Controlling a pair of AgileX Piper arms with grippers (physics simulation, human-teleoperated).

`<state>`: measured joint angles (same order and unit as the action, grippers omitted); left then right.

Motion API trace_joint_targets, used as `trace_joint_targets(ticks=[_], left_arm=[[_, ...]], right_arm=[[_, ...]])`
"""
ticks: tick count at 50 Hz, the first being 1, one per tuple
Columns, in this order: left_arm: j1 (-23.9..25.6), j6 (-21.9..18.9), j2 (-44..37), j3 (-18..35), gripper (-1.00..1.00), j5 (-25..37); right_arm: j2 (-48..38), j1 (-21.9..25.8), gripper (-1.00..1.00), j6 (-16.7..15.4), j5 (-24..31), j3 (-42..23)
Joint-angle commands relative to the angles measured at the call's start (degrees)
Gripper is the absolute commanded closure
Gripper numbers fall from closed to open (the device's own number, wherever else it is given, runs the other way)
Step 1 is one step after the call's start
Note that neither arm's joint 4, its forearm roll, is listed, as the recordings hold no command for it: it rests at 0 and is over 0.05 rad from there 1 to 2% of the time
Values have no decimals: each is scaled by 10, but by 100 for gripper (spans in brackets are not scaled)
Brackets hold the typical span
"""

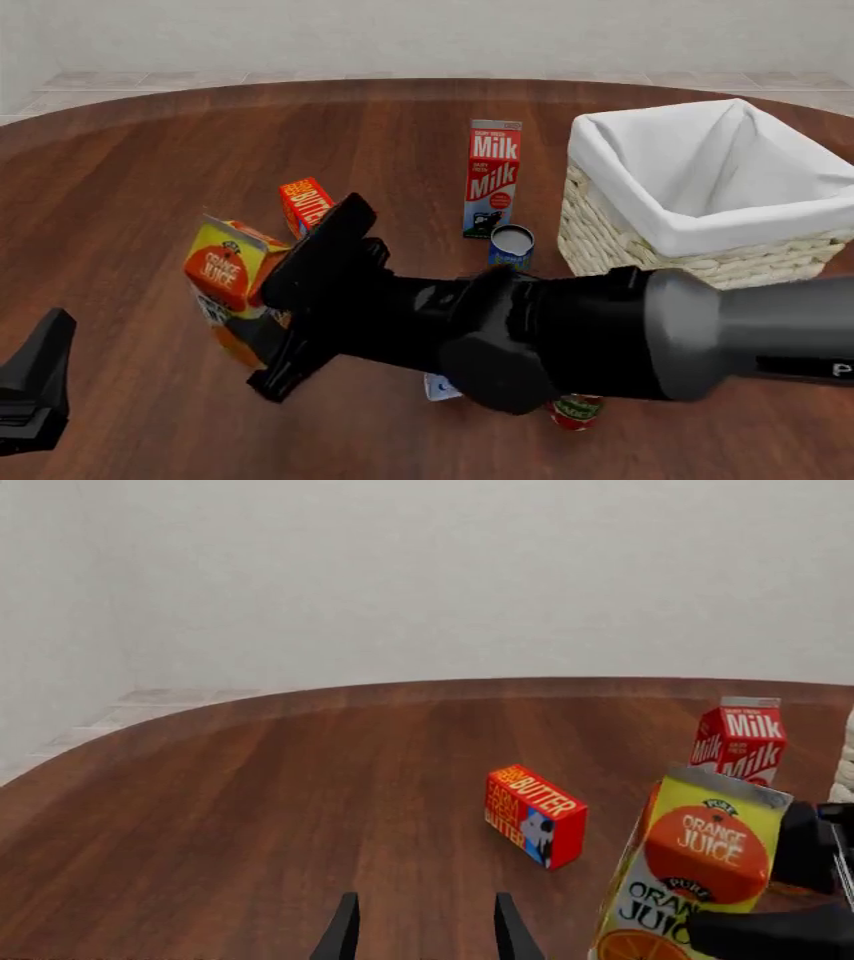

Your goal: Pick up the orange juice, and put it in the basket.

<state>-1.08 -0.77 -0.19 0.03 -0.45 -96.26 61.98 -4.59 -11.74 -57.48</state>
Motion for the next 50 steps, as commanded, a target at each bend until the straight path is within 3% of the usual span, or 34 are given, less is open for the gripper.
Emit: trace_joint_targets(ticks=[1,3,5,17,30,34,39,46,50], left_arm=[[-2,0,0,0,-100,-1],[-3,1,0,0,-100,-1],[-4,0,0,0,-100,-1],[-4,-1,1,0,-100,-3],[-4,-2,1,0,-100,-6],[-5,-2,1,0,-100,-7],[-4,-3,1,0,-100,-7],[-4,-4,1,0,-100,-7],[-4,-4,1,0,-100,-8]], right_arm=[[102,-23,100,14,68,-2],[132,-29,100,17,100,-9],[146,-39,100,-1,129,-20],[215,-96,100,-4,232,-66],[269,-158,100,-18,328,-121],[279,-185,100,0,359,-139],[294,-198,100,-1,397,-165],[307,-255,100,-2,457,-234],[312,-278,100,-13,478,-243]])
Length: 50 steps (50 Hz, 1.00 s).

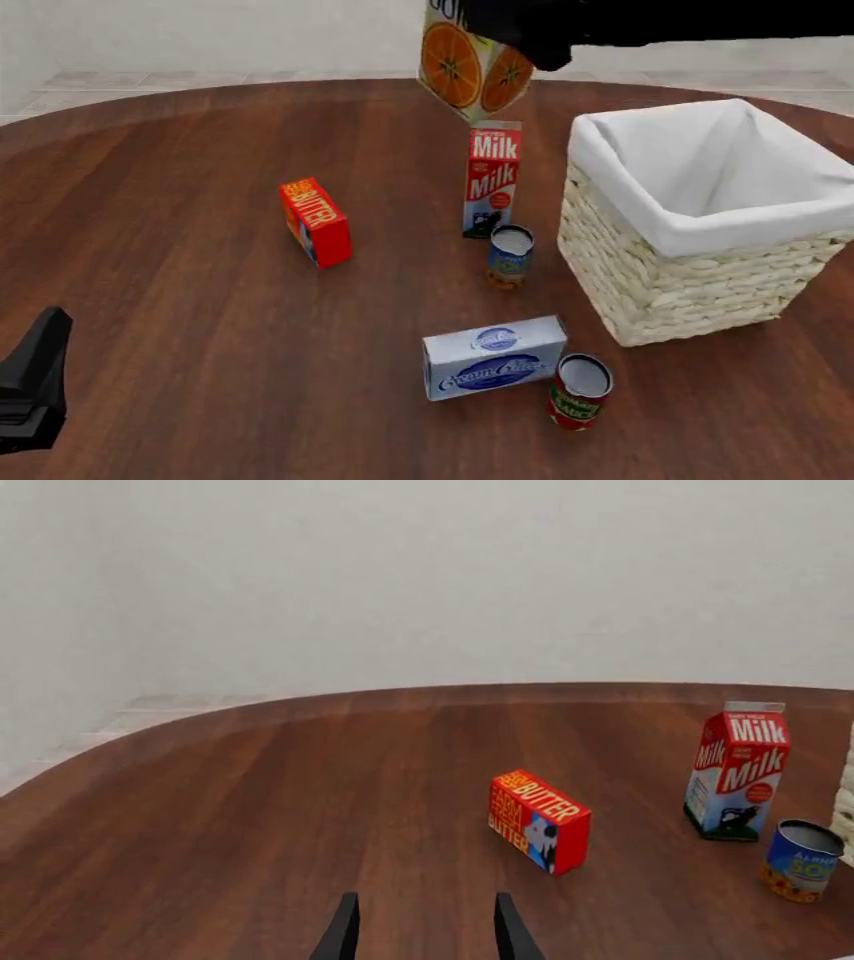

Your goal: Pick up the orange juice, and put it in the basket.

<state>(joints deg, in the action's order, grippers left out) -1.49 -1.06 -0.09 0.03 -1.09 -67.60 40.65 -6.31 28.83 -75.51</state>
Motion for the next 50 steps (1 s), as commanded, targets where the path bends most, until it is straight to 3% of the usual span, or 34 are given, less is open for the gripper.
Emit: trace_joint_targets(ticks=[1,10,28,50], left_arm=[[0,-1,0,0,-100,-1],[3,-3,0,0,-100,-1],[15,-16,1,0,-100,-13],[11,-8,0,0,-100,-7]], right_arm=[[26,-64,100,4,72,-63],[51,-122,100,7,70,-26],[99,-182,100,-1,70,29],[116,-256,100,1,83,39]])
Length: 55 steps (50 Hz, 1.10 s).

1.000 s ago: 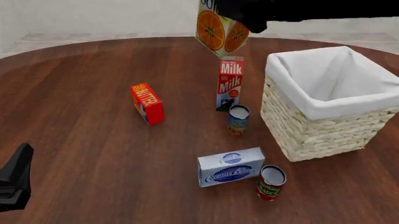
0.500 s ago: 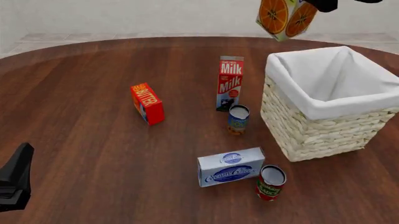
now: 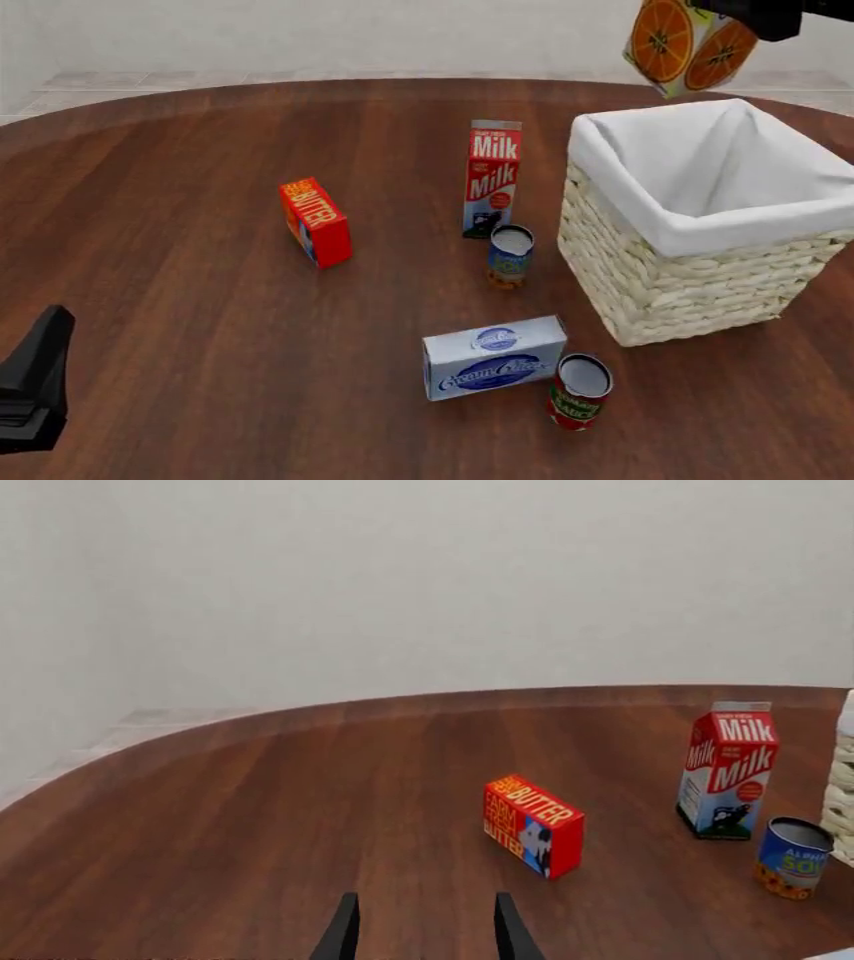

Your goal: Pick up the orange juice, and put it in the basket.

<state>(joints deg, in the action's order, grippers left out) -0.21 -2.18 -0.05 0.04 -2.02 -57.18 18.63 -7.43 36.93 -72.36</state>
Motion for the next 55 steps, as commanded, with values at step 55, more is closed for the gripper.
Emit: trace_joint_targets(ticks=[55], left_arm=[[-7,3,0,0,-100,2]], right_arm=[[-40,-158,100,8,-102,126]])
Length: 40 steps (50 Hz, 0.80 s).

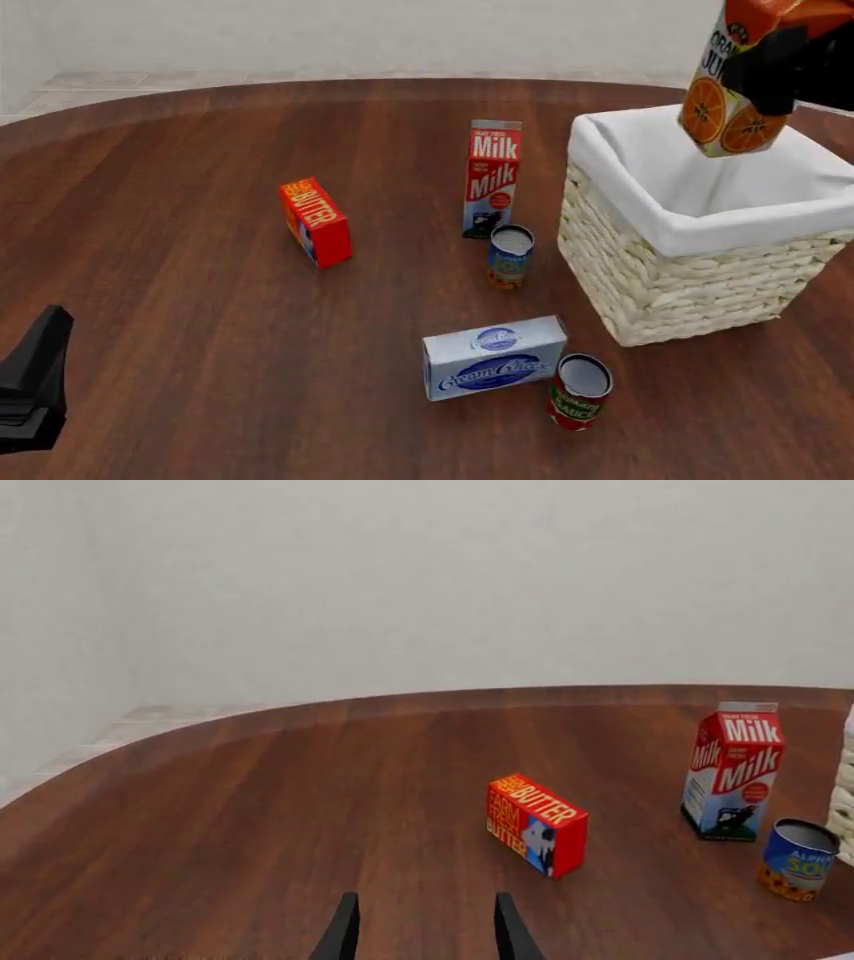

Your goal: Pick up the orange juice, and put it in the basket.

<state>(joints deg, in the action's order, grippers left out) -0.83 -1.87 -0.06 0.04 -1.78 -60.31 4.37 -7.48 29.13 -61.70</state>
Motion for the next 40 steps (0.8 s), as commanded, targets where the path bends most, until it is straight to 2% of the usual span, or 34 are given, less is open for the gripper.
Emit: trace_joint_targets(ticks=[1,13,34,40], left_arm=[[0,0,0,0,-100,-1],[0,0,0,0,-100,0],[-1,0,0,0,-100,-1],[-2,0,0,0,-100,0]], right_arm=[[-9,-15,100,8,-24,20],[-22,-28,100,5,-38,23],[-51,-43,100,34,-73,40],[-57,-46,100,31,-81,55]])
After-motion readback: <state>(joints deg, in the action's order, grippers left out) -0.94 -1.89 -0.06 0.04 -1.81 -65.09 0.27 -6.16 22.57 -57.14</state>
